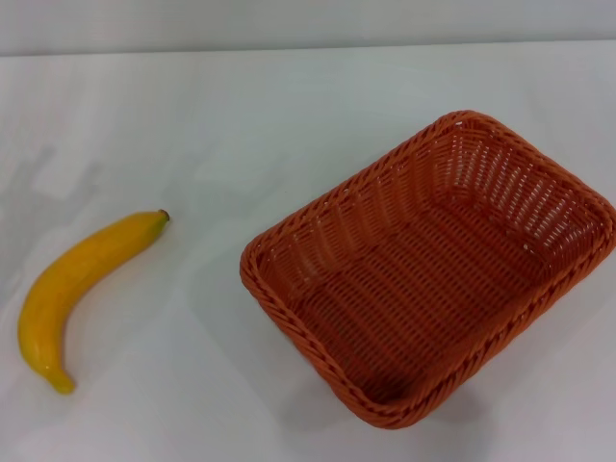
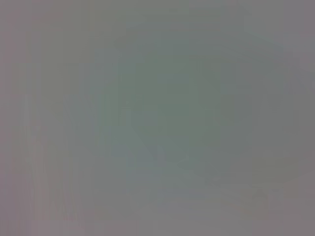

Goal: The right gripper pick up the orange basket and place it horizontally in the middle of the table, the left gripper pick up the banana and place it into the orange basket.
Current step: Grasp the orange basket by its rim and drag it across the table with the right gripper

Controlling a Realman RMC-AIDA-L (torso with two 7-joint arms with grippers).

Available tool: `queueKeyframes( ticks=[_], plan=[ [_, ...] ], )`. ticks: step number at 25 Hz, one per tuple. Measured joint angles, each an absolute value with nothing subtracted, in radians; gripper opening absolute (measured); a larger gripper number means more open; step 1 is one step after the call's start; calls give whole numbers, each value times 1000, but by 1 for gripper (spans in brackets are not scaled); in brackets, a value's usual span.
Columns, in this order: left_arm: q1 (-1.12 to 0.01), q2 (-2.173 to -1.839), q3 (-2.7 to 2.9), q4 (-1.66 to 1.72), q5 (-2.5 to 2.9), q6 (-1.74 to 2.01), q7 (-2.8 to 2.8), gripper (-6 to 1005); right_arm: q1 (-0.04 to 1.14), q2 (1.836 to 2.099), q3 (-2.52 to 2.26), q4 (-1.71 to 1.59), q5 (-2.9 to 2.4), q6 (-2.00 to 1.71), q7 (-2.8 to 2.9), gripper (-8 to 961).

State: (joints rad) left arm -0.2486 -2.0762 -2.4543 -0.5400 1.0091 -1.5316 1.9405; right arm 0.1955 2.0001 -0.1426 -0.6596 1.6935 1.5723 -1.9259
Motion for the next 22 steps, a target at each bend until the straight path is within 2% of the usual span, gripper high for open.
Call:
queueKeyframes(
  ticks=[15, 22],
  plan=[
    [-256, -2075, -2454, -540, 1010, -1528, 1940, 875, 207, 1997, -146, -673, 1689, 1566, -1919, 830],
    [-251, -2078, -2454, -540, 1017, -1531, 1939, 874, 222, 1963, -276, -908, 1595, 1539, -1710, 823]
  ],
)
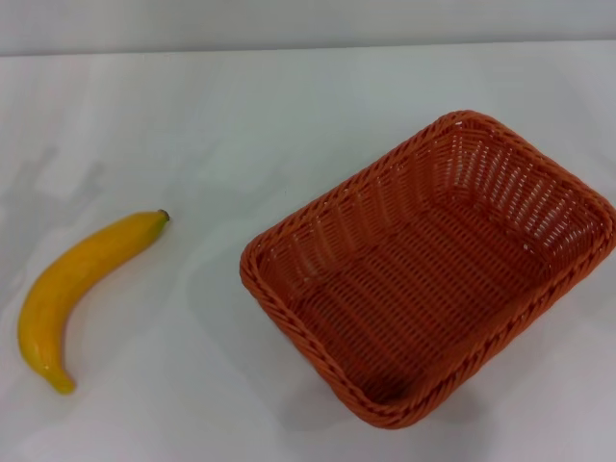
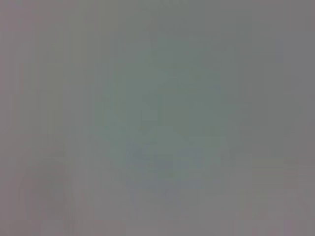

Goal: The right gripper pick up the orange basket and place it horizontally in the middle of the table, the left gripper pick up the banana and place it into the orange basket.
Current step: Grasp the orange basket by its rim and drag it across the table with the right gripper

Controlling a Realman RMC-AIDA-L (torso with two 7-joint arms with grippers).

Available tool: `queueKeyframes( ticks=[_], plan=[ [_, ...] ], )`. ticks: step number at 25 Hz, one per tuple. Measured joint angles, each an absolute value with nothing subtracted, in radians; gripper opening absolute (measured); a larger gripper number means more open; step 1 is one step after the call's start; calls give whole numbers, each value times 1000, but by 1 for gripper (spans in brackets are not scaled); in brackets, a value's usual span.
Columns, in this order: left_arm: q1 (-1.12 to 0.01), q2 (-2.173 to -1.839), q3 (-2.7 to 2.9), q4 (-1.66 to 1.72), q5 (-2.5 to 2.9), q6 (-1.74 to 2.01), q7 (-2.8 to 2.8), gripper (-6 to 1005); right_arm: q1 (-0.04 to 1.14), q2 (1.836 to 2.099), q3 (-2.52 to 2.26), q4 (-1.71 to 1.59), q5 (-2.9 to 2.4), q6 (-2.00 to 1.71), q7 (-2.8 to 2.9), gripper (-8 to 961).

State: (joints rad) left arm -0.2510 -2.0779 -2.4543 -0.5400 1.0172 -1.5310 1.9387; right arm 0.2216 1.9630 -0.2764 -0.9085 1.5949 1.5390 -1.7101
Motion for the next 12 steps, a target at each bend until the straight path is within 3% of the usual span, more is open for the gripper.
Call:
queueKeyframes(
  ticks=[12],
  plan=[
    [-239, -2078, -2454, -538, 1044, -1527, 1912, 874, 379, 1864, -579, -1455, 1139, 1648, -1064, 813]
  ],
)
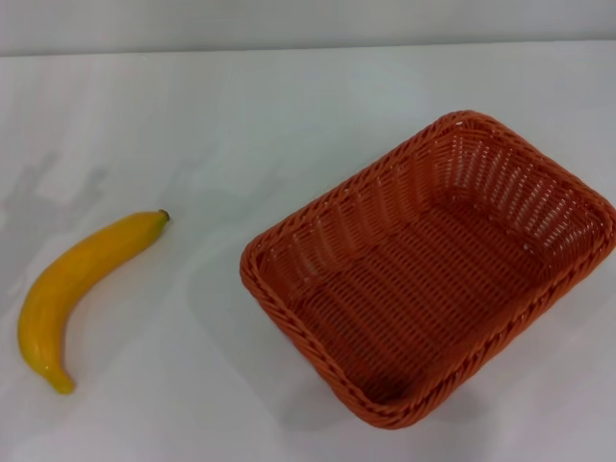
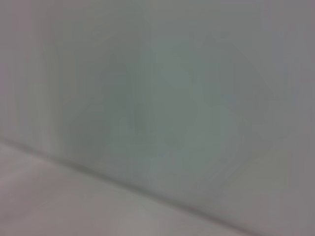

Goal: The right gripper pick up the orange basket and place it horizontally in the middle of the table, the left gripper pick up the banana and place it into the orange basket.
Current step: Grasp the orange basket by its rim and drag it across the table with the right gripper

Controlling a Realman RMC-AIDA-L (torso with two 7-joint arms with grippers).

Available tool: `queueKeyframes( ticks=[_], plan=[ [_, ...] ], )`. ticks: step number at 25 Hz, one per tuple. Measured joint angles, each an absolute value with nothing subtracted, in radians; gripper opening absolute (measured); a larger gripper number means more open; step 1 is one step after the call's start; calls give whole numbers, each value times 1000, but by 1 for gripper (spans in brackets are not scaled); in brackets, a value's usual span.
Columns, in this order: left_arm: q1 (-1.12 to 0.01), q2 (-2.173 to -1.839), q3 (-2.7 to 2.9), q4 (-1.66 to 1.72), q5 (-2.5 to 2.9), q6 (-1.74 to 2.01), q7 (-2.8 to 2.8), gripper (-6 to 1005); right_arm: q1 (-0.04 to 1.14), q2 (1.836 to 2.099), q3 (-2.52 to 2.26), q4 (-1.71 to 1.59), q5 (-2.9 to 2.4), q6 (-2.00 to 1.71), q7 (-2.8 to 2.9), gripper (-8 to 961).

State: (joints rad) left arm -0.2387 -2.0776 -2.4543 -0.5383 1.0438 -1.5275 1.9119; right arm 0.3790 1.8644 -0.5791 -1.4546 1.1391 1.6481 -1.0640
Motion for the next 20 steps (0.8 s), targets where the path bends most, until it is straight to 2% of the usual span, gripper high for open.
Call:
queueKeyframes(
  ticks=[4, 7, 14, 20],
  plan=[
    [-237, -2076, -2454, -538, 1049, -1526, 1909, 874, 493, 1847, -652, -1469, 1019, 1729, -920, 809],
    [-239, -2076, -2454, -539, 1063, -1527, 1909, 875, 573, 1851, -728, -1464, 903, 1761, -829, 806],
    [-244, -2075, -2454, -545, 1089, -1525, 1908, 875, 684, 1905, -861, -1447, 682, 1783, -735, 800],
    [-227, -2072, -2454, -551, 1095, -1533, 1902, 875, 801, 1962, -935, -1340, 525, 1784, -730, 795]
  ],
)
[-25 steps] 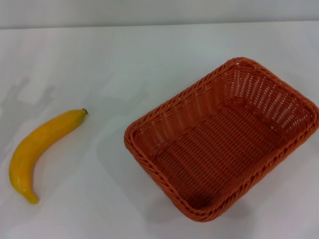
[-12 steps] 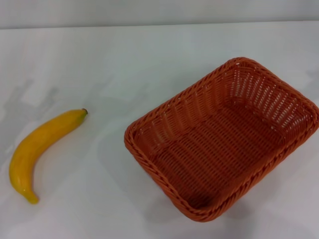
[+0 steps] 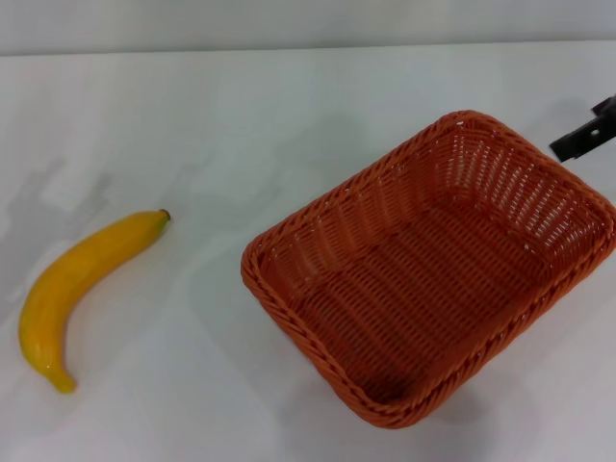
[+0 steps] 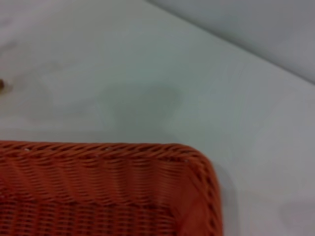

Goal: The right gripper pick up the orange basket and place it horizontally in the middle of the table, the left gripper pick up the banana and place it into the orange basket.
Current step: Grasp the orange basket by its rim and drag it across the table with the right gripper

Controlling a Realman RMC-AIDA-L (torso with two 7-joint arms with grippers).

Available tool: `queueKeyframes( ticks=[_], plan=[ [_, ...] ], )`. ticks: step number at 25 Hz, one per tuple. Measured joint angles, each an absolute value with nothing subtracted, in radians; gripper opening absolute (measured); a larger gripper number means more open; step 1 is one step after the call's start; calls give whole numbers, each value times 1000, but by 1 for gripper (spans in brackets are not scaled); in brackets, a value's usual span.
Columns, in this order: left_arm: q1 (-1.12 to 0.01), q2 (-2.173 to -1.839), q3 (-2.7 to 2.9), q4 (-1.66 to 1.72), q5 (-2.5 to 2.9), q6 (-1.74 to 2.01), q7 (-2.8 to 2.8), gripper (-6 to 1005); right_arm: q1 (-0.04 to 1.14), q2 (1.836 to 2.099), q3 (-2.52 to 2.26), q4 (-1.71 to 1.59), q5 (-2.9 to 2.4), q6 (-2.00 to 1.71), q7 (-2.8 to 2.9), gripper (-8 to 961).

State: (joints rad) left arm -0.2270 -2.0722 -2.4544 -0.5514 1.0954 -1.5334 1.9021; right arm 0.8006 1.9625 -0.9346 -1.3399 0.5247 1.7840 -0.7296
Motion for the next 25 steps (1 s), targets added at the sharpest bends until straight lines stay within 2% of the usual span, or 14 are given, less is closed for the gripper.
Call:
queueKeyframes(
  ticks=[3, 11, 25],
  plan=[
    [-226, -2070, -2454, -553, 1098, -1532, 1900, 875, 854, 1980, -942, -1253, 472, 1752, -721, 792],
    [-224, -2071, -2455, -591, 1123, -1524, 1898, 874, 980, 1996, -946, -1042, 317, 1658, -695, 785],
    [-238, -2069, -2454, -593, 1148, -1522, 1904, 875, 1080, 2005, -959, -774, 267, 1554, -676, 772]
  ],
)
